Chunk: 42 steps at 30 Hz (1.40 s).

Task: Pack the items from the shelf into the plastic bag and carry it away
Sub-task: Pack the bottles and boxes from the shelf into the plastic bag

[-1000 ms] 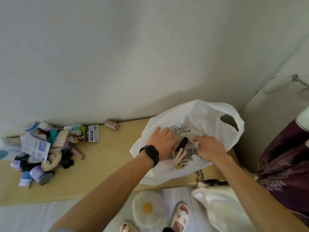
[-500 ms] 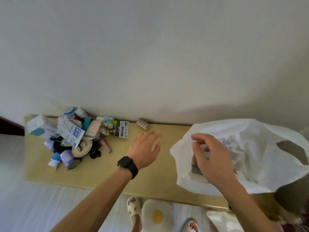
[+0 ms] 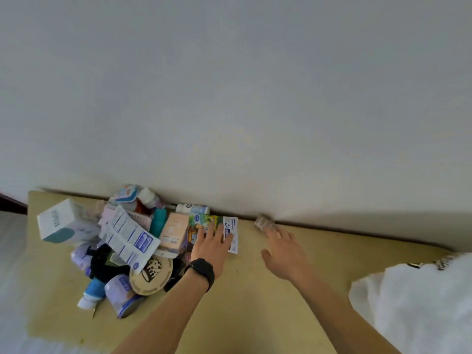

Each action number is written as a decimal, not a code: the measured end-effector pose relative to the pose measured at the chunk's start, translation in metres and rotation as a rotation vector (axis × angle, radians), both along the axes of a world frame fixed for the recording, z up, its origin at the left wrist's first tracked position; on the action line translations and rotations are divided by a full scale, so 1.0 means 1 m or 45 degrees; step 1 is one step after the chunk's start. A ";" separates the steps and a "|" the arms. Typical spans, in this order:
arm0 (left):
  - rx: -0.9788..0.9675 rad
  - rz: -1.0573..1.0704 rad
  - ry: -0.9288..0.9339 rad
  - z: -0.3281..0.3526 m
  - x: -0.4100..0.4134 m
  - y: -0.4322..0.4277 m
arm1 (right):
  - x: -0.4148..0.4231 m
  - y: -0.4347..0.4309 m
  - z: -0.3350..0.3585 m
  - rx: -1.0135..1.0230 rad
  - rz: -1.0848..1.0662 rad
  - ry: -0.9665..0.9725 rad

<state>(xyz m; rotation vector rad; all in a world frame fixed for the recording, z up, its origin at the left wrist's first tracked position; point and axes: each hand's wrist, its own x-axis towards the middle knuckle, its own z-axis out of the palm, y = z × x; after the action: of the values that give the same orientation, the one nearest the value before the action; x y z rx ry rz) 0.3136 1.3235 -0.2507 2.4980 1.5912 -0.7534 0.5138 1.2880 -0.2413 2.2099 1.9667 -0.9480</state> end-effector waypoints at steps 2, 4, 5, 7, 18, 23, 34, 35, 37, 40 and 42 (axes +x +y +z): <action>0.006 -0.033 0.046 -0.011 -0.010 0.014 | -0.007 0.023 -0.024 -0.011 0.004 -0.070; 0.013 -0.058 0.084 -0.020 -0.018 0.025 | -0.011 0.036 -0.045 -0.043 -0.012 -0.144; 0.022 -0.068 0.099 -0.024 -0.021 0.030 | -0.012 0.038 -0.054 -0.054 -0.026 -0.175; 0.027 -0.072 0.124 -0.030 -0.024 0.035 | -0.016 0.033 -0.069 -0.003 -0.072 -0.229; 0.094 -0.026 -0.274 0.043 0.010 0.018 | -0.007 -0.112 0.020 -0.051 -0.846 0.873; 0.178 -0.025 -0.813 0.117 0.063 -0.050 | 0.052 -0.211 0.170 0.298 -1.266 1.509; 0.290 -0.993 -1.008 0.198 0.294 -0.203 | 0.243 -0.335 0.186 0.529 -1.739 1.312; 0.204 -1.023 -0.861 0.199 0.312 -0.210 | 0.258 -0.337 0.176 0.506 -1.761 1.224; 0.090 -1.032 -0.520 0.193 0.347 -0.220 | 0.285 -0.337 0.152 0.426 -1.702 0.992; 0.143 -0.979 -0.191 0.175 0.386 -0.218 | 0.310 -0.320 0.134 0.252 -1.584 0.892; 0.188 -0.884 -0.100 0.155 0.399 -0.208 | 0.319 -0.306 0.126 0.148 -1.524 0.948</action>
<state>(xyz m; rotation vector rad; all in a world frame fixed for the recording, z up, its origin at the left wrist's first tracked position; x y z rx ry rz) 0.7122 1.1158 -0.0955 3.1676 0.7502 -0.5854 0.8329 0.9824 -0.1150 3.4279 0.4910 -1.9694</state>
